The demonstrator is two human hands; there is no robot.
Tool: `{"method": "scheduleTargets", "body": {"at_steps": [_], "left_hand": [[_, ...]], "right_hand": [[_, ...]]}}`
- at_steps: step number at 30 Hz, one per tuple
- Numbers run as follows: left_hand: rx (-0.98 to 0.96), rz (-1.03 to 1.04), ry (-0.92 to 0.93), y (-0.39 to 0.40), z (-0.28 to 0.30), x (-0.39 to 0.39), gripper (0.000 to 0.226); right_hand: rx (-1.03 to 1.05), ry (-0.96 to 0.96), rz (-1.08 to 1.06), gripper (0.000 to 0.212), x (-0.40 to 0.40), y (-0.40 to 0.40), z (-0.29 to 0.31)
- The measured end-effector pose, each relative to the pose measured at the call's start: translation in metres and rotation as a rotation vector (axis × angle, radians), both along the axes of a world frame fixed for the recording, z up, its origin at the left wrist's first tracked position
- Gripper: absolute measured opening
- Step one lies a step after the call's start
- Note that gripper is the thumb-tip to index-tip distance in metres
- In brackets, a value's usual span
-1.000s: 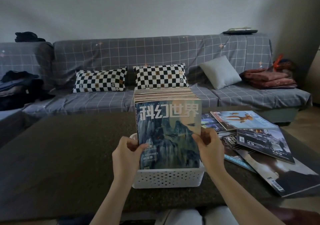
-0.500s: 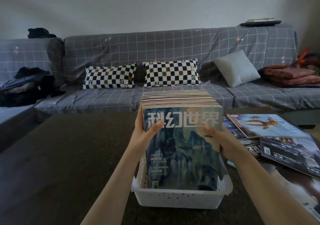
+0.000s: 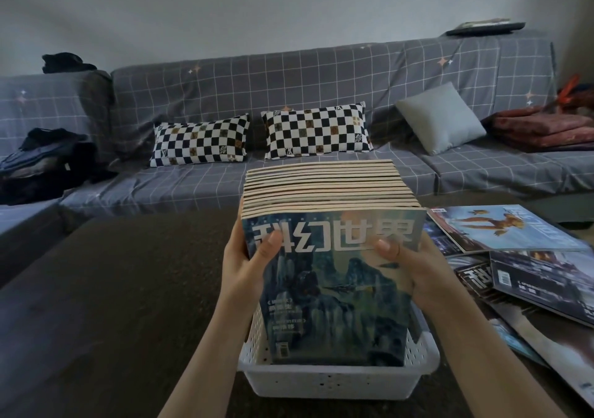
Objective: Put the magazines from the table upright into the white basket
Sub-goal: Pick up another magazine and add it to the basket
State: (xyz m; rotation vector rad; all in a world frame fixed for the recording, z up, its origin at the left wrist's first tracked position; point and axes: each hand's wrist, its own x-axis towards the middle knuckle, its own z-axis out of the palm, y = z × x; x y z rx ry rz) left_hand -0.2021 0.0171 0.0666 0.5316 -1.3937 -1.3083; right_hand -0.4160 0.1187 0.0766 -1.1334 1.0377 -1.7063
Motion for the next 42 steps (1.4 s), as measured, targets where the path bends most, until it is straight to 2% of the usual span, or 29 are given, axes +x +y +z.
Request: {"method": "scheduleTargets", "body": {"at_steps": [3,4,8,9,15,19,23,28,31,36,38,42], "left_hand": [[-0.007,-0.001,-0.014,-0.001,-0.001,0.001,0.058],[0.002,-0.003,-0.021,-0.002,-0.002,0.001,0.064],[0.131,-0.057,-0.094,-0.005,-0.009,0.004,0.114],[0.156,-0.084,-0.111,-0.006,-0.011,0.006,0.118],[0.167,-0.085,-0.176,-0.007,-0.009,0.006,0.118],[0.145,-0.112,-0.188,-0.005,-0.007,0.007,0.115],[0.2,-0.065,-0.16,-0.003,-0.007,0.001,0.124],[0.21,-0.104,-0.168,-0.003,-0.004,0.002,0.118],[0.22,-0.119,-0.175,-0.003,-0.001,0.003,0.12],[0.262,-0.061,-0.206,0.007,-0.015,0.004,0.109],[0.271,-0.051,-0.232,0.009,-0.017,0.004,0.112],[0.272,-0.053,-0.24,0.015,-0.015,0.006,0.111]], "right_hand": [[-0.006,0.012,0.008,0.102,-0.002,-0.001,-0.003],[-0.002,0.026,0.012,0.101,-0.004,-0.002,-0.004],[0.048,0.082,0.037,0.096,-0.007,0.001,-0.01],[0.063,0.085,0.036,0.095,-0.007,0.003,-0.011],[0.095,0.193,-0.065,0.102,0.003,0.007,-0.012],[0.089,0.169,-0.089,0.098,0.005,0.01,-0.015],[0.091,0.166,-0.114,0.11,0.01,0.009,-0.017],[0.1,0.157,-0.106,0.118,0.01,0.009,-0.015],[0.104,0.165,-0.097,0.111,0.008,0.008,-0.01],[0.109,0.136,-0.084,0.082,0.007,0.01,-0.018],[0.114,0.137,-0.097,0.074,0.009,0.011,-0.026],[0.115,0.162,-0.088,0.075,0.01,0.016,-0.026]]}}
